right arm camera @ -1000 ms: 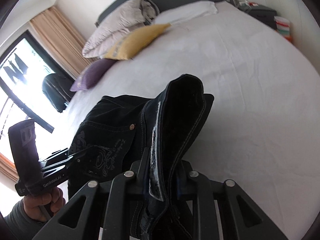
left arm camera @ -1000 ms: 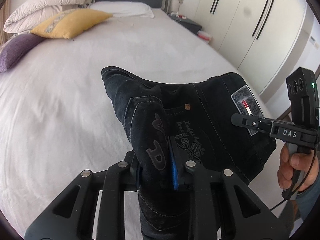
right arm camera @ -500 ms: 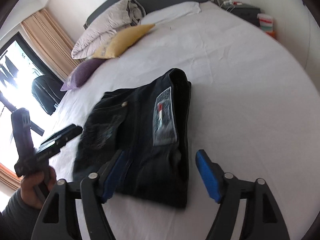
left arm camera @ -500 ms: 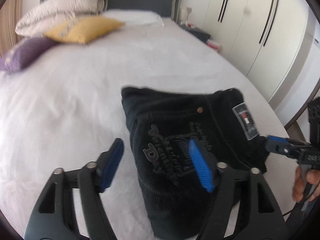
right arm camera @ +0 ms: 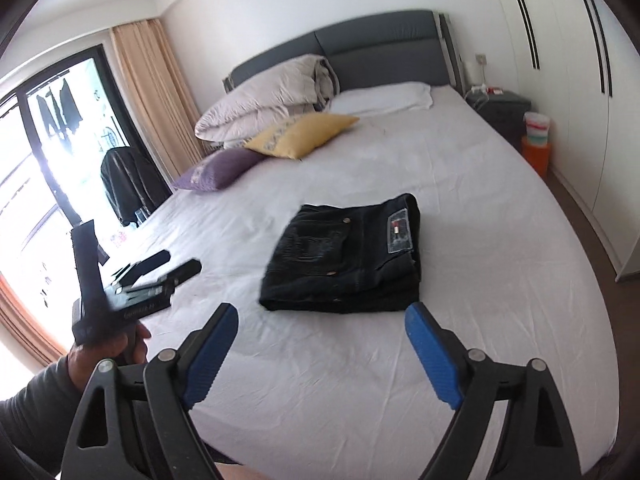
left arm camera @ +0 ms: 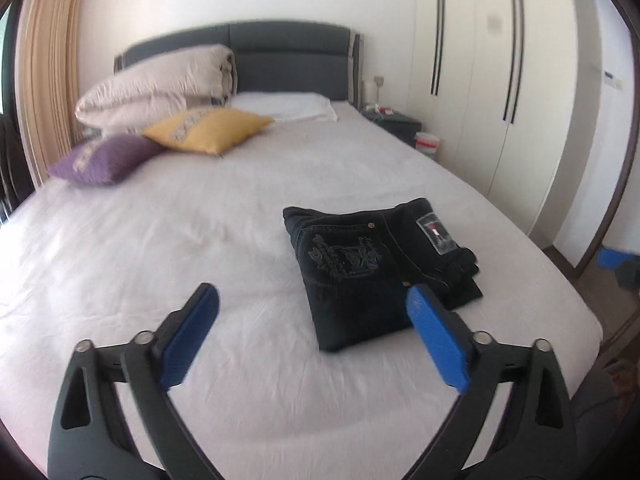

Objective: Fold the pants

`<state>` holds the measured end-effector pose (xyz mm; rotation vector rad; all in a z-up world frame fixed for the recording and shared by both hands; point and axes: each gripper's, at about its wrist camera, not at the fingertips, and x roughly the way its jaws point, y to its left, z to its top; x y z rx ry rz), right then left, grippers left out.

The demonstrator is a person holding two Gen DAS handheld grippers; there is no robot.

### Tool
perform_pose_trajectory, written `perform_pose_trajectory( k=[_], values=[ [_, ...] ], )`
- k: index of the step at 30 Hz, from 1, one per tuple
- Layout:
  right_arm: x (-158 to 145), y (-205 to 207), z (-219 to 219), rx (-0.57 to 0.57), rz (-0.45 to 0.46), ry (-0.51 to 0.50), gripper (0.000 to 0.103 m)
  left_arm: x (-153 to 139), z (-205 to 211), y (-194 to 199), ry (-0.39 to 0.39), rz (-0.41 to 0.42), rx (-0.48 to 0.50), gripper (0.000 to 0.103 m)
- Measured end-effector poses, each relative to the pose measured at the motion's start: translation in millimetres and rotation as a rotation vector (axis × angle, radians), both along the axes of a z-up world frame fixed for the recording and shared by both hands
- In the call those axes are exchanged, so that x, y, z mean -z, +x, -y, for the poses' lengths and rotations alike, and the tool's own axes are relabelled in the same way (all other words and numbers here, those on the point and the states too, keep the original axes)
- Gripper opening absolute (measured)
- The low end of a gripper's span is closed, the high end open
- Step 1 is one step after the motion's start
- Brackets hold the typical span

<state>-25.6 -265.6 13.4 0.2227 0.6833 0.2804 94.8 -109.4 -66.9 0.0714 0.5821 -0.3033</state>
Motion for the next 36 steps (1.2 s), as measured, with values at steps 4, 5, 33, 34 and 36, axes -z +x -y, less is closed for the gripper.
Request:
perform_pose_trajectory(
  k=[4, 5, 33, 34, 36],
  values=[
    [-11, -32, -13, 0.023, 0.047, -0.041, 0.09, -11, 6, -62, 0.08, 0.047, 0.041, 0.103],
    [-13, -38, -16, 0.028, 0.058, -0.049, 0.091, -13, 9, -76, 0.09, 0.056, 0.048, 0.103],
    [-49, -95, -30, 0.114, 0.244, -0.139, 0.1, -123, 7, -180, -0.225, 0.135, 0.037, 0.103],
    [-49, -95, -30, 0.115, 0.248, -0.138, 0.1, -124, 7, -178, -0.218, 0.125, 0.04, 0.103],
    [-50, -95, -29, 0.118, 0.248, -0.135, 0.1, -127, 10, -177, -0.15, 0.119, -0.001, 0.103]
  ],
)
